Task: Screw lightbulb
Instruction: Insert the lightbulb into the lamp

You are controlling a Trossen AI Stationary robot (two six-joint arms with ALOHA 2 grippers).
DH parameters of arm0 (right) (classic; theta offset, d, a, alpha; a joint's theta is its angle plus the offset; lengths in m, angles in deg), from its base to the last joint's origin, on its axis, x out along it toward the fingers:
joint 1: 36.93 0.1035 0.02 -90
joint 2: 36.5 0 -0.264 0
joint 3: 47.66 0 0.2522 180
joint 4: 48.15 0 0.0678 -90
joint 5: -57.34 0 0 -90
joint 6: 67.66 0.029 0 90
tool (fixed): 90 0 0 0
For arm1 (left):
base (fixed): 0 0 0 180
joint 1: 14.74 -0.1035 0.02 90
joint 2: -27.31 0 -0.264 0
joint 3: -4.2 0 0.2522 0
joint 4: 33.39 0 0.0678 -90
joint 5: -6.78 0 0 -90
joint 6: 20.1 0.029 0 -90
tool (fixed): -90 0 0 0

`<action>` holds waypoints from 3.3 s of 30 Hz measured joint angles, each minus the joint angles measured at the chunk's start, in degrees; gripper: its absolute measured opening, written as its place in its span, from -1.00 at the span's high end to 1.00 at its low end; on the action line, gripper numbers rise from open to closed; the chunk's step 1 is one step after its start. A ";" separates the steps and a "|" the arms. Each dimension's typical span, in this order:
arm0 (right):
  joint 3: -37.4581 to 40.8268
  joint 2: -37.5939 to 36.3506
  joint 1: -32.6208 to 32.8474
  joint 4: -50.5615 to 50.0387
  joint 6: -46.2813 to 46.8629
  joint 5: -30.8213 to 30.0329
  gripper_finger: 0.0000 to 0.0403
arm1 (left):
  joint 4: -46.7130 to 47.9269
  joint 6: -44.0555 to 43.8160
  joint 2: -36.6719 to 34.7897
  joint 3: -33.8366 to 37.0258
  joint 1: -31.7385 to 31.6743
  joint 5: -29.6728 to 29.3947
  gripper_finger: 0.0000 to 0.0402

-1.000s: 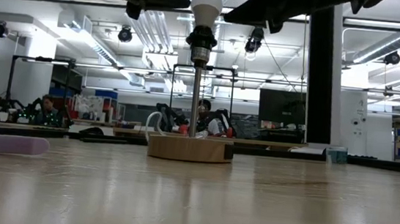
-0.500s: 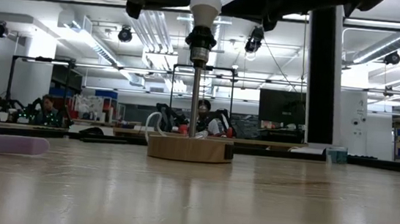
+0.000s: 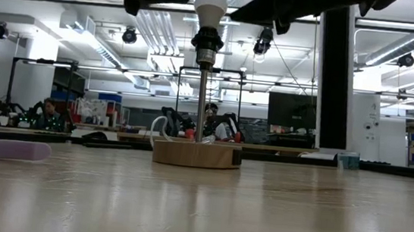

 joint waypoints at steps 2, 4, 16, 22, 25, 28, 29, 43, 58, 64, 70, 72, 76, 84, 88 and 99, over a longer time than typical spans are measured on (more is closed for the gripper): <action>0.00 0.00 -0.34 1.25 -0.07 1.14 1.00 | -0.48 0.65 0.12 0.00 -0.04 0.04 1.00; 0.00 0.00 -0.69 2.47 -0.31 2.33 1.00 | -1.47 0.81 0.94 -0.02 -0.52 0.09 1.00; 0.00 0.00 -0.79 3.66 1.38 5.50 1.00 | -5.90 1.41 5.29 0.00 -1.77 -0.50 1.00; 0.00 0.00 0.32 3.67 1.81 6.91 1.00 | -5.40 1.22 5.14 0.04 -1.86 -3.70 1.00; 0.00 0.10 1.31 3.60 1.89 7.67 1.00 | -5.36 1.17 5.16 0.04 -1.86 -5.08 1.00; 0.00 0.11 1.86 3.46 1.92 7.29 1.00 | -5.33 1.16 5.16 0.04 -1.86 -5.14 1.00; 0.00 0.11 1.89 3.38 1.92 6.85 1.00 | -5.30 1.14 5.16 0.04 -1.86 -5.19 1.00; 0.00 -0.11 0.09 1.51 1.09 0.17 1.00 | -4.11 0.57 2.73 0.04 0.09 3.66 1.00; 0.00 0.26 -0.11 3.56 2.97 5.17 1.00 | -4.55 0.58 2.73 0.04 -1.77 1.14 1.00; 0.00 0.26 0.07 3.55 3.17 7.33 1.00 | -3.88 -0.82 2.73 0.04 -1.81 0.55 1.00; 0.00 0.33 0.74 3.35 3.16 8.46 1.00 | -0.92 -2.50 2.88 -0.07 -1.86 -1.83 1.00; 0.00 0.35 0.96 2.17 3.17 8.26 1.00 | -0.20 -2.50 2.84 -0.04 -1.88 -2.02 1.00; 0.00 0.00 0.83 -1.13 3.82 3.20 1.00 | 0.03 -3.29 2.08 -0.04 -1.32 -1.84 1.00; 0.00 0.13 -0.33 2.58 2.24 2.69 1.00 | -2.43 -2.21 2.19 -0.04 -1.30 1.13 1.00; 0.00 0.17 -0.35 3.78 2.10 4.02 1.00 | -2.60 -1.84 2.78 -0.04 -1.99 1.01 1.00; 0.00 0.17 -0.13 3.73 4.87 7.36 1.00 | -2.99 -2.02 3.73 -0.04 -2.54 -1.43 1.00</action>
